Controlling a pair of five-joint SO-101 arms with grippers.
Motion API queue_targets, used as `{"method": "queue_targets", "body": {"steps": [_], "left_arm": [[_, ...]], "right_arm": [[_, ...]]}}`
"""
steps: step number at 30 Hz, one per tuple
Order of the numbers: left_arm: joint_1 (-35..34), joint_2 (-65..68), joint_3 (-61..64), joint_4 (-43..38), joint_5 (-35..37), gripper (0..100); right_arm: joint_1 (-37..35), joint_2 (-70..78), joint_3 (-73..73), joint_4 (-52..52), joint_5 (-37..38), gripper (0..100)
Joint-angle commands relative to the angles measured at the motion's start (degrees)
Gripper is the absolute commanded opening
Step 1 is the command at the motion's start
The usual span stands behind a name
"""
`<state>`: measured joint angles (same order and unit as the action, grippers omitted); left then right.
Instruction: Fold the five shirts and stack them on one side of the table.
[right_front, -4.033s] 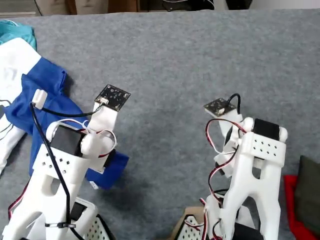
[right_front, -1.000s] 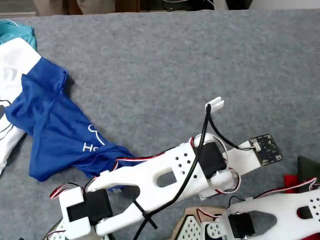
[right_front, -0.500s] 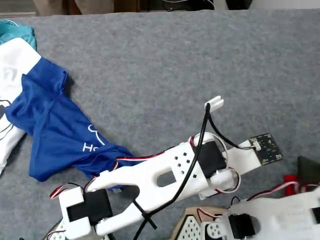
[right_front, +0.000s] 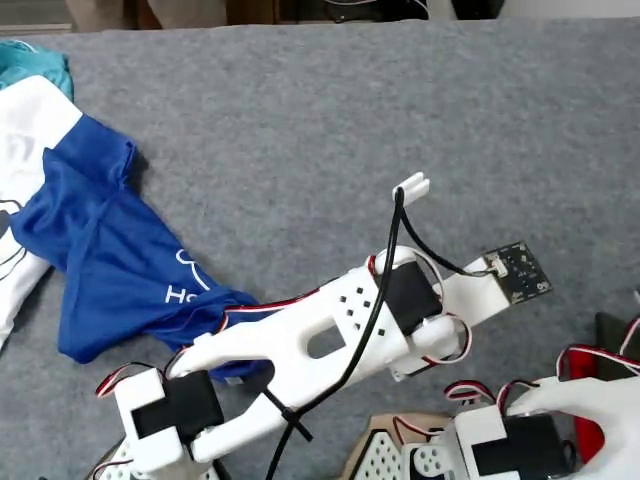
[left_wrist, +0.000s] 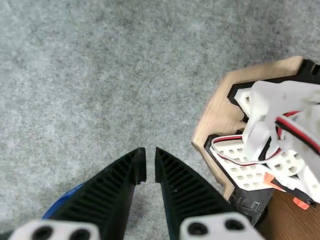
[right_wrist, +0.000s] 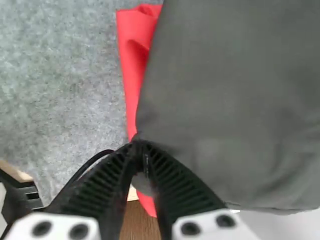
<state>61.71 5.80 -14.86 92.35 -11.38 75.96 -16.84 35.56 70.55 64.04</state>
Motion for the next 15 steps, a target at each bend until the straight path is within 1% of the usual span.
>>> {"method": "queue_targets", "body": {"steps": [1,5,8,11,15], "left_arm": [[-0.6,-0.7,-2.5,0.6,0.3,5],[-0.6,-0.7,-2.5,0.6,0.2,5],[-0.6,-0.7,-2.5,0.6,0.2,5],[-0.6,-0.7,-2.6,0.6,0.2,5],[-0.6,-0.7,-2.6,0.3,0.2,5]], "right_arm": [[0.6,-2.9,0.2,-1.1,-0.6,0.5],[0.6,-3.4,0.0,-1.0,-0.6,0.5],[2.0,-5.7,-2.3,0.5,-0.4,0.5],[3.4,-9.7,-4.6,3.0,1.9,0.5],[3.6,-12.2,-3.2,2.3,1.9,0.5]]}}
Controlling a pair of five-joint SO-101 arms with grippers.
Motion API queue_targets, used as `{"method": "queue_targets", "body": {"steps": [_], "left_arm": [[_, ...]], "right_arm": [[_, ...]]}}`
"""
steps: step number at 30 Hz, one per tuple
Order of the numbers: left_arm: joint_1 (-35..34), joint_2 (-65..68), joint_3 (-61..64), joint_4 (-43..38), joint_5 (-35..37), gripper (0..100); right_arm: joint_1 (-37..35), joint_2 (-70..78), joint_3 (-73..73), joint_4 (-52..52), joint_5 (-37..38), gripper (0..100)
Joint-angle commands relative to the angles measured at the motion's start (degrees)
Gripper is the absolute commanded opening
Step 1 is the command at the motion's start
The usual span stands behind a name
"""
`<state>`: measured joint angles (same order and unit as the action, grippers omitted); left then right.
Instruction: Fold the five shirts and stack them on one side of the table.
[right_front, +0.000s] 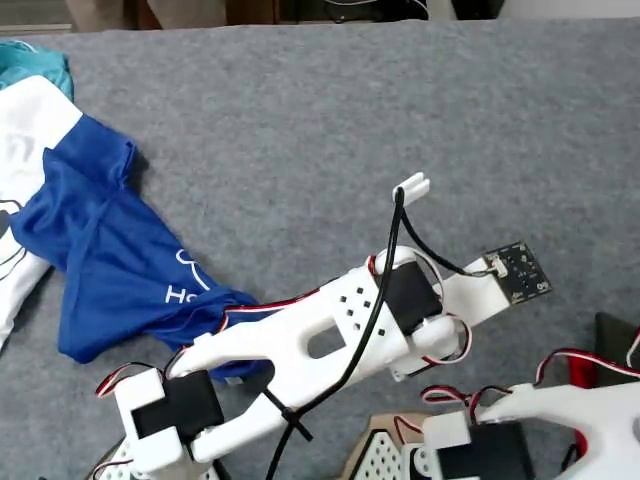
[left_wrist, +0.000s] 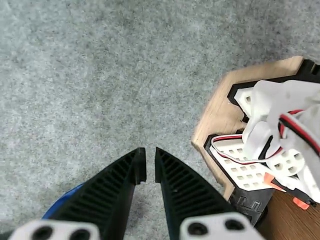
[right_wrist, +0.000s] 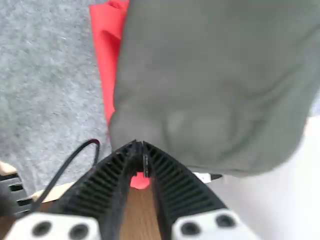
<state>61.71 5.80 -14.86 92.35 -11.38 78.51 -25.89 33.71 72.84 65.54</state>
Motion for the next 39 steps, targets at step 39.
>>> {"method": "queue_targets", "body": {"steps": [39], "left_arm": [[-0.7,-0.7,-2.5,1.4,0.2,5]], "right_arm": [[4.4,-3.5,13.8,-8.0,13.3,15.9]]}}
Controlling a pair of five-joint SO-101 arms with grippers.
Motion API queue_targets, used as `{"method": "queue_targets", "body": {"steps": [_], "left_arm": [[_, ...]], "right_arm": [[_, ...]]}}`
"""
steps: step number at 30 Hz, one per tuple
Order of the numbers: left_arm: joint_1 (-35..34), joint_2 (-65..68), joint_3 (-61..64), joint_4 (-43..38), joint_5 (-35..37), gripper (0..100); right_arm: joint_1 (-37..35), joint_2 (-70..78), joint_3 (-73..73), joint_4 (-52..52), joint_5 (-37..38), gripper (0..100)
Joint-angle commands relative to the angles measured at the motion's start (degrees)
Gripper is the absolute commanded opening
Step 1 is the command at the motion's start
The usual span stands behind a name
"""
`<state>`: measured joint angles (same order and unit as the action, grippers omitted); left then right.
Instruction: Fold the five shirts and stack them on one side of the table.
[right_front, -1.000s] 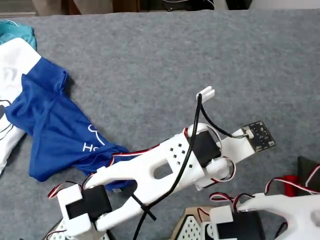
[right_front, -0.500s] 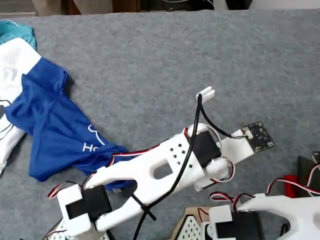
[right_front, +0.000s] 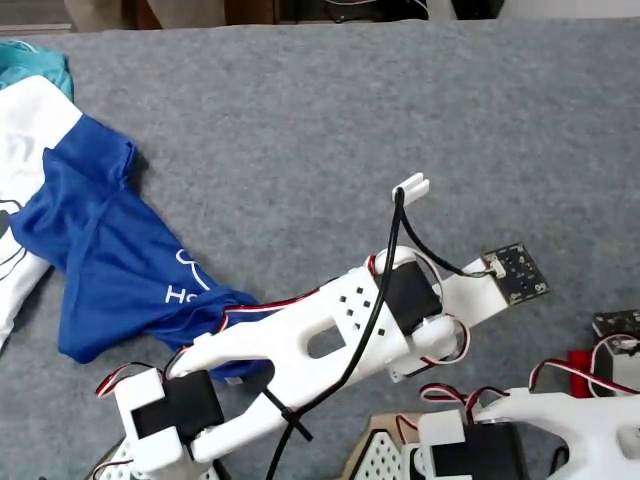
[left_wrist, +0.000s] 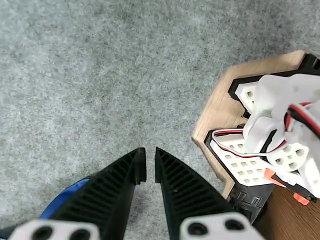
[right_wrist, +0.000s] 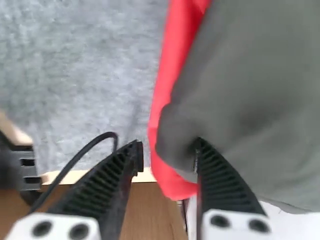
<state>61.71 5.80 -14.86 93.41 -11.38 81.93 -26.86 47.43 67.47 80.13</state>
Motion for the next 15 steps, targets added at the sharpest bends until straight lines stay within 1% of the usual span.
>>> {"method": "queue_targets", "body": {"steps": [1,3,5,12,15], "left_arm": [[-0.7,-0.7,-2.5,0.4,0.2,5],[-0.7,-0.7,-2.5,0.4,0.2,5],[-0.7,-0.7,-2.5,0.4,0.2,5],[-0.7,-0.7,-2.5,0.4,0.2,5],[-0.7,-0.7,-2.5,0.4,0.2,5]], "right_arm": [[0.9,-2.6,0.1,-3.4,-2.0,13.1],[0.9,-2.6,0.0,-5.1,-3.1,6.4],[0.9,-2.6,0.1,-6.3,-3.6,1.9],[0.9,-2.6,-0.1,-7.2,-3.7,0.9],[2.7,-3.5,-2.3,-7.0,-3.7,0.5]]}}
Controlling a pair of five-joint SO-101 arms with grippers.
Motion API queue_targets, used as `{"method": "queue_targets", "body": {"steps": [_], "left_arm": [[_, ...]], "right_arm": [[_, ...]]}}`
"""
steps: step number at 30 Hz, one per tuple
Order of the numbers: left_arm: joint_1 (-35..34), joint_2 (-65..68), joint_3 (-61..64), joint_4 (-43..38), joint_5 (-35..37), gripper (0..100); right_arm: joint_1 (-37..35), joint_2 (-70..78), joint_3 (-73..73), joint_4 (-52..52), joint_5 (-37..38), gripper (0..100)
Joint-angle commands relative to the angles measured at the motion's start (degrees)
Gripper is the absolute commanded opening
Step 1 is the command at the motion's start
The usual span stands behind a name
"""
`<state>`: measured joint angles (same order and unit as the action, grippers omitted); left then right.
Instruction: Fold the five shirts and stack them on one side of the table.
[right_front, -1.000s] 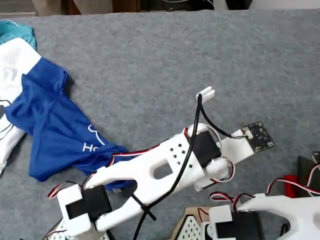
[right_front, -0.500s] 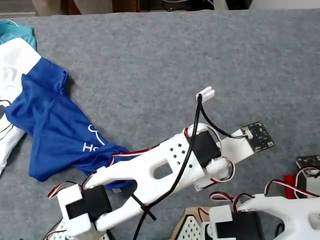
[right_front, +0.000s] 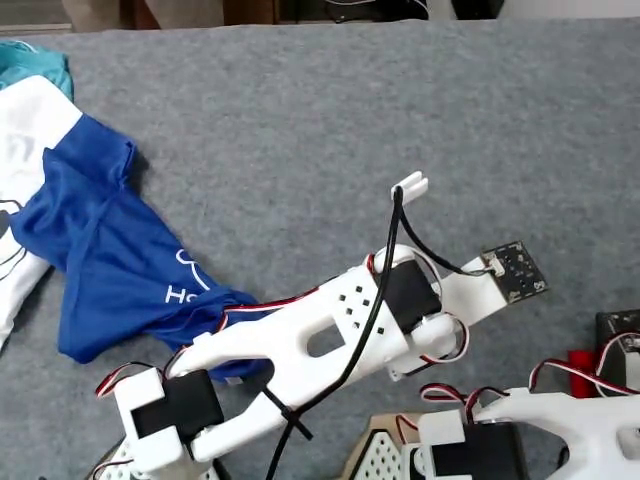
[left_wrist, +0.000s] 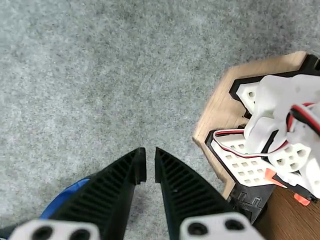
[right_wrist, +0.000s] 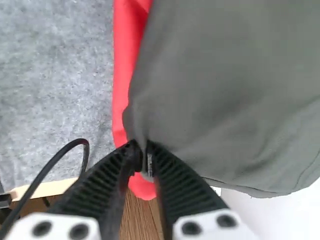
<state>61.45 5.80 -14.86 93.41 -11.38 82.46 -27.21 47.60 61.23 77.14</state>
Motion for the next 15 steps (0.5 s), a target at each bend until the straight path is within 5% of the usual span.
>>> {"method": "queue_targets", "body": {"steps": [1,15], "left_arm": [[-0.4,-0.7,-2.4,0.4,0.2,5],[-0.4,-0.7,-2.2,0.4,0.2,5]], "right_arm": [[2.7,-3.6,-3.5,-0.8,-0.7,0.5],[4.1,-10.2,-5.7,-0.6,-1.1,0.5]]}}
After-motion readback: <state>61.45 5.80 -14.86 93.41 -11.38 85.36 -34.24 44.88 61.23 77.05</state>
